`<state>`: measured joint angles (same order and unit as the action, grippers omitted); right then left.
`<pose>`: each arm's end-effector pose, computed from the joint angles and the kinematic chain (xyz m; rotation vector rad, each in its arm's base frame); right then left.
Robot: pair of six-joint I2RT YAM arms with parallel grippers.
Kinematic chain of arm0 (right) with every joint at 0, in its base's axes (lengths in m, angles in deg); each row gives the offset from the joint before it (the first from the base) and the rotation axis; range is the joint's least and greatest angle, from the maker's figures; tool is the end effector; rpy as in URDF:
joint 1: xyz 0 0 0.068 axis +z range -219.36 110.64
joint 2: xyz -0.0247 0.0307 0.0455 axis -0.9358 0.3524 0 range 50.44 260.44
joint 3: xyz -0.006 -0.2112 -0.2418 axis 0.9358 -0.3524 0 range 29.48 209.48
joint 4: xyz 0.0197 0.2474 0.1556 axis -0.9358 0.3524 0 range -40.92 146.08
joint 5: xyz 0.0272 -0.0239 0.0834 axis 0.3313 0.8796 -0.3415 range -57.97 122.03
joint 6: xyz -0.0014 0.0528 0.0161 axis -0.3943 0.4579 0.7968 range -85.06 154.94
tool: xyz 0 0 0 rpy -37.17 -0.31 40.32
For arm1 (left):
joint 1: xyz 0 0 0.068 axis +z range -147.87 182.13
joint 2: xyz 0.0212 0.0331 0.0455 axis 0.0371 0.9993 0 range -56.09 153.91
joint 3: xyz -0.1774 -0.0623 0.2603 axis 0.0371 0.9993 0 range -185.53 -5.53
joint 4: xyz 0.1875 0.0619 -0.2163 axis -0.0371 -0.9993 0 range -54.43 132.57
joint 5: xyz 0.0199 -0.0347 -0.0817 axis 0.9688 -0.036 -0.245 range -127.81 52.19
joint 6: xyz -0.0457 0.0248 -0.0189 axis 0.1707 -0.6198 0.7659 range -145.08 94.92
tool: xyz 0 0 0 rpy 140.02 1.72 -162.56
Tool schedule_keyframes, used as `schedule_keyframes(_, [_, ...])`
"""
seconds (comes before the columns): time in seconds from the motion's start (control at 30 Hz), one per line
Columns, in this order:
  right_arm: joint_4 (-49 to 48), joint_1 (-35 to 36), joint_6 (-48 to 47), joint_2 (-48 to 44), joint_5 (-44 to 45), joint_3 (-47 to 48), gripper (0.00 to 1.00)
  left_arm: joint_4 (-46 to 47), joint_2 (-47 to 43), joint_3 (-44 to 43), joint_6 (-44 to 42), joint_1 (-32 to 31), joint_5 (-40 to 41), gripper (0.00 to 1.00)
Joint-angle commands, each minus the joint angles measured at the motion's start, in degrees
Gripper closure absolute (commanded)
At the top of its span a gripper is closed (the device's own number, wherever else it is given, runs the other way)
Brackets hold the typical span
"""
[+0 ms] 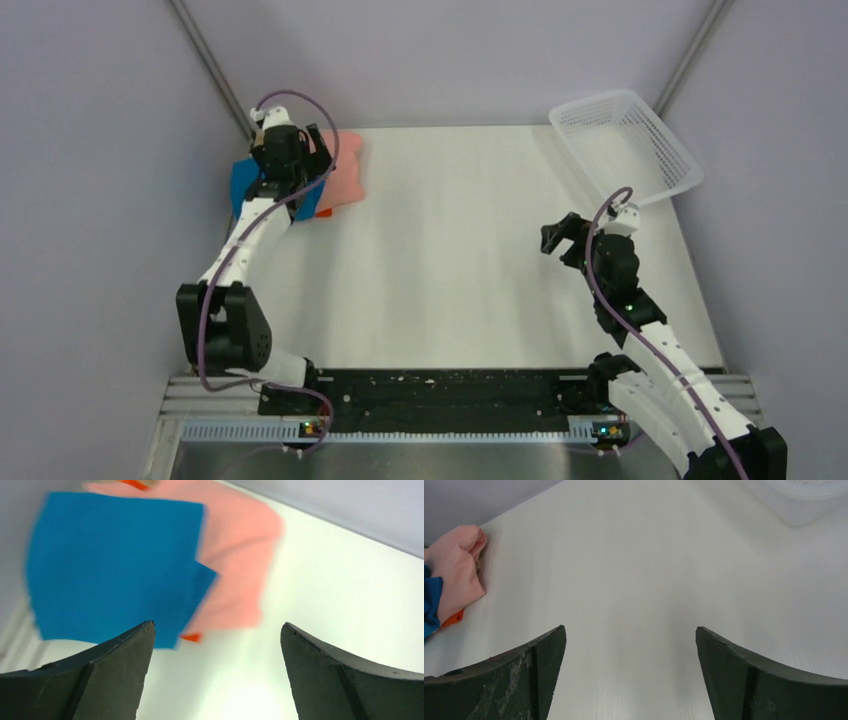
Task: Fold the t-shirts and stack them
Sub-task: Reset both arms
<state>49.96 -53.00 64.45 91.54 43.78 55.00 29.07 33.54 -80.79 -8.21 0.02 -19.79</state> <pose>0.1693 0.0417 0.2713 0.3556 1.8339 0.3659 0.3997 -0.0031 0.3649 -0.4517 1.9824 0.1157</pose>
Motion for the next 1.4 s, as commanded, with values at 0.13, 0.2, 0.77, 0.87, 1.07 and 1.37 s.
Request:
schedule_keyframes(0.13, [-3.5, 0.5, -0.6, 0.1, -3.4, 1.5, 0.01, 12.9, -21.8, 21.9, 6.4, -17.0, -16.3, 0.01])
schedule_keyframes(0.2, [-4.4, 0.4, -0.4, 0.7, -4.7, 1.2, 0.01, 13.8, -25.0, 27.8, 5.2, -22.7, -16.5, 0.01])
schedule_keyframes(0.77, [-6.1, 0.5, 0.0, 2.5, -11.0, 2.1, 0.01, 10.6, -47.2, 52.2, 15.6, -31.7, -13.3, 0.01])
schedule_keyframes(0.87, [-5.8, 0.5, 0.2, 2.0, -10.6, 1.9, 0.01, 7.3, -49.4, 51.4, 16.2, -31.7, -10.3, 0.01])
schedule_keyframes(1.07, [-5.6, 0.5, -0.2, 0.0, -8.9, 1.6, 0.01, -14.4, -57.3, 46.8, 25.9, -31.6, 6.1, 0.01])
schedule_keyframes(1.37, [-6.4, 0.5, 0.0, -0.1, -9.3, 1.1, 0.01, -36.5, -71.9, 43.9, 40.5, -31.6, 20.9, 0.01])
